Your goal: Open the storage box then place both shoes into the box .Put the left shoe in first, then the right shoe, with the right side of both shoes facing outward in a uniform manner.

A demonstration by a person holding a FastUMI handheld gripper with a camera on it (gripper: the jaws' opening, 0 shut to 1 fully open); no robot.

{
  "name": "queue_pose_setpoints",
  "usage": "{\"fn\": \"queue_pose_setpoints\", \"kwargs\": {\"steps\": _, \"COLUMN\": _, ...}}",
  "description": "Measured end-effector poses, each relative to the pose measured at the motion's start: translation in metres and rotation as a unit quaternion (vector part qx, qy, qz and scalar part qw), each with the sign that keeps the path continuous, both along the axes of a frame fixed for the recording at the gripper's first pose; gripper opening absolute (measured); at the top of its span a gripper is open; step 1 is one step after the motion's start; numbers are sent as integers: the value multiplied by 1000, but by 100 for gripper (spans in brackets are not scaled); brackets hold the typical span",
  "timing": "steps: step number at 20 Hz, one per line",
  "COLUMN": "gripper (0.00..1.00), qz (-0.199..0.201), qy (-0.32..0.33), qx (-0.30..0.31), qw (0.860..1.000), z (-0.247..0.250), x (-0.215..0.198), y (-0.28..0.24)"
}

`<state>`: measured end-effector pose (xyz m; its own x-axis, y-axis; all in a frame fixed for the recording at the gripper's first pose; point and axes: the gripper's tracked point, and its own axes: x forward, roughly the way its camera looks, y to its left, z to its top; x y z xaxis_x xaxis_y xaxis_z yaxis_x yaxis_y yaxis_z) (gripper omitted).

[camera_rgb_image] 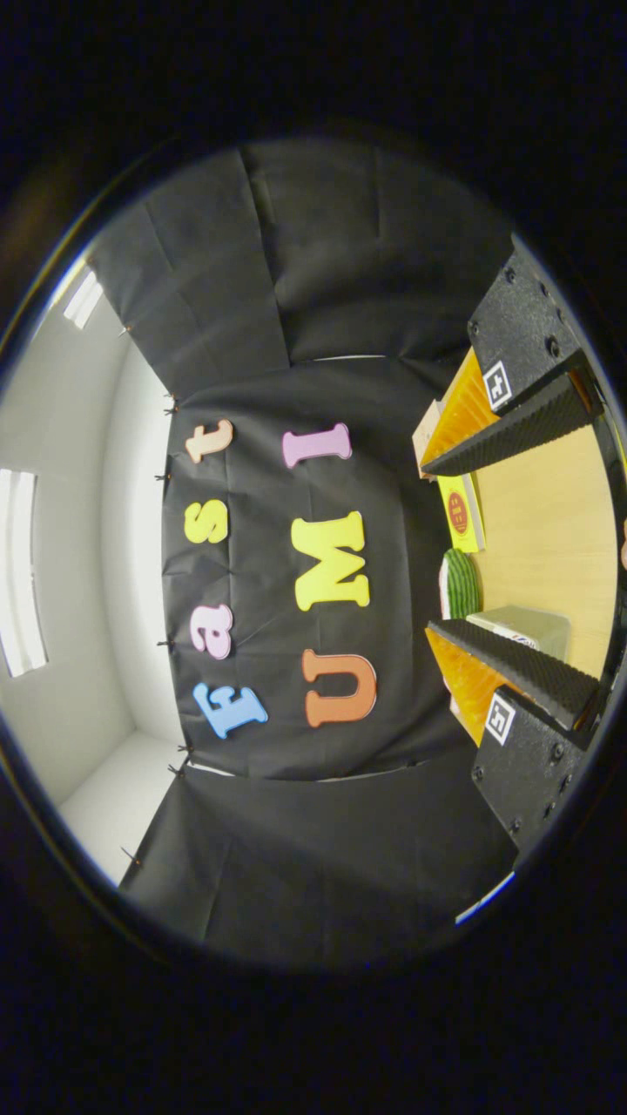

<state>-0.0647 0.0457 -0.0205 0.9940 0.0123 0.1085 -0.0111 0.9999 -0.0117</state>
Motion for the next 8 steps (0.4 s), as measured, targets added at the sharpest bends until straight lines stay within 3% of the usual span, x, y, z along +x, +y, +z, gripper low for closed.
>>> {"fn": "queue_pose_setpoints", "kwargs": {"steps": 8, "gripper": 100, "qz": -7, "qy": 9, "qx": -9, "qw": 1000, "z": -9, "x": -1, "y": -8}}
